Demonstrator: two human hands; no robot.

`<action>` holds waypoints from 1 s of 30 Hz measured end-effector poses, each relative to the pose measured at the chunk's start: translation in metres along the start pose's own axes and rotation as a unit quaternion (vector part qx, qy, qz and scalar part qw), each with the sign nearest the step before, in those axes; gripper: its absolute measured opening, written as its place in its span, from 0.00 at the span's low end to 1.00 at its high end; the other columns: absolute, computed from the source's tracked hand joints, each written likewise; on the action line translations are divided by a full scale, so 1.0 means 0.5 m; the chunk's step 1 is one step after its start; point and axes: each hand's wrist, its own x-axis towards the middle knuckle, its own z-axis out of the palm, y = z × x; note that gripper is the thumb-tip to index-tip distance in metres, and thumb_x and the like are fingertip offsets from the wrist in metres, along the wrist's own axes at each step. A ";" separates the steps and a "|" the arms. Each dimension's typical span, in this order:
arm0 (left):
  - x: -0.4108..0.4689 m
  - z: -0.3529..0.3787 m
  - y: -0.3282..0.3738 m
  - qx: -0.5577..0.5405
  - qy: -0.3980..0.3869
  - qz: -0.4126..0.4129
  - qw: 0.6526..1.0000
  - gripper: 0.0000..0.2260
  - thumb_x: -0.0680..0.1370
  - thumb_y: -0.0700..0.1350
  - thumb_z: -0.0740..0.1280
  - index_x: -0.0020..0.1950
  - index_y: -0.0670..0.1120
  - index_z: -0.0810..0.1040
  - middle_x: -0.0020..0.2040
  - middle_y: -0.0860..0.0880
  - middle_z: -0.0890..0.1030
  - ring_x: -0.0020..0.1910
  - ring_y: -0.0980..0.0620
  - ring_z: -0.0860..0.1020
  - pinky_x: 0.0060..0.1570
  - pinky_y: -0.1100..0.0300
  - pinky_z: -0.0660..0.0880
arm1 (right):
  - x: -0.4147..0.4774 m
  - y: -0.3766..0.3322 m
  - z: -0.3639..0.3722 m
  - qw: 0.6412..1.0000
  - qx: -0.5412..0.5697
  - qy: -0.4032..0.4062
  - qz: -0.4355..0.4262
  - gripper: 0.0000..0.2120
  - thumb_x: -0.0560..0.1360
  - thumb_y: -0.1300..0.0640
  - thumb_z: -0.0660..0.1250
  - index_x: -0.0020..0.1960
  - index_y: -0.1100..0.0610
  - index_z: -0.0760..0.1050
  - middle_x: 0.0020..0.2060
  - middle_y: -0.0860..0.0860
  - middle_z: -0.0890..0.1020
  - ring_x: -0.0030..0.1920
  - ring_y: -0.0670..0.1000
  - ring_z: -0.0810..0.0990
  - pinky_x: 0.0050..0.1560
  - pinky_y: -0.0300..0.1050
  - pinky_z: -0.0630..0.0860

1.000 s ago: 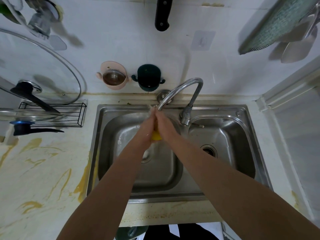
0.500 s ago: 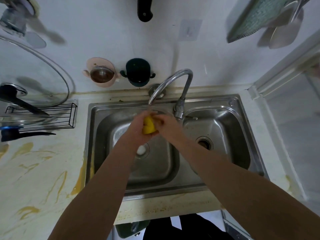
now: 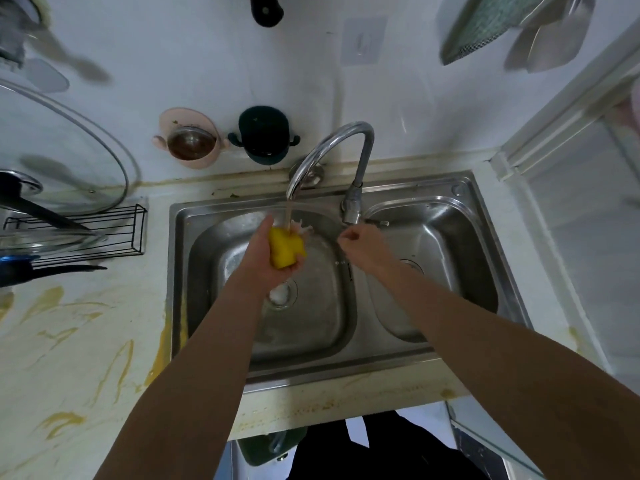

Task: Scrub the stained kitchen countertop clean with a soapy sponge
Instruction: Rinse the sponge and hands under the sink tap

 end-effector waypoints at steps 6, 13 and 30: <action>0.021 0.038 -0.002 0.073 0.032 0.025 0.997 0.16 0.82 0.57 0.66 0.37 0.52 0.75 0.28 0.53 0.75 0.23 0.56 0.72 0.19 0.65 0.67 | -0.025 0.049 0.006 0.998 -0.006 -0.044 0.034 0.07 0.77 0.55 0.67 0.44 0.55 0.82 0.36 0.51 0.83 0.38 0.49 0.82 0.46 0.51 0.82; 0.062 0.029 -0.025 0.143 0.177 0.063 0.972 0.14 0.83 0.54 0.66 0.40 0.51 0.77 0.30 0.52 0.75 0.23 0.55 0.73 0.24 0.64 0.70 | -0.051 0.046 0.013 0.996 0.001 -0.079 0.037 0.08 0.77 0.55 0.67 0.49 0.56 0.83 0.44 0.52 0.84 0.48 0.52 0.83 0.54 0.51 0.80; 0.021 0.013 -0.018 -0.129 0.020 0.044 0.990 0.25 0.82 0.61 0.62 0.64 0.40 0.77 0.55 0.40 0.82 0.54 0.41 0.81 0.60 0.41 0.78 | -0.075 0.087 -0.017 0.996 0.003 -0.063 0.062 0.10 0.77 0.53 0.65 0.43 0.57 0.81 0.38 0.52 0.83 0.42 0.52 0.81 0.48 0.49 0.79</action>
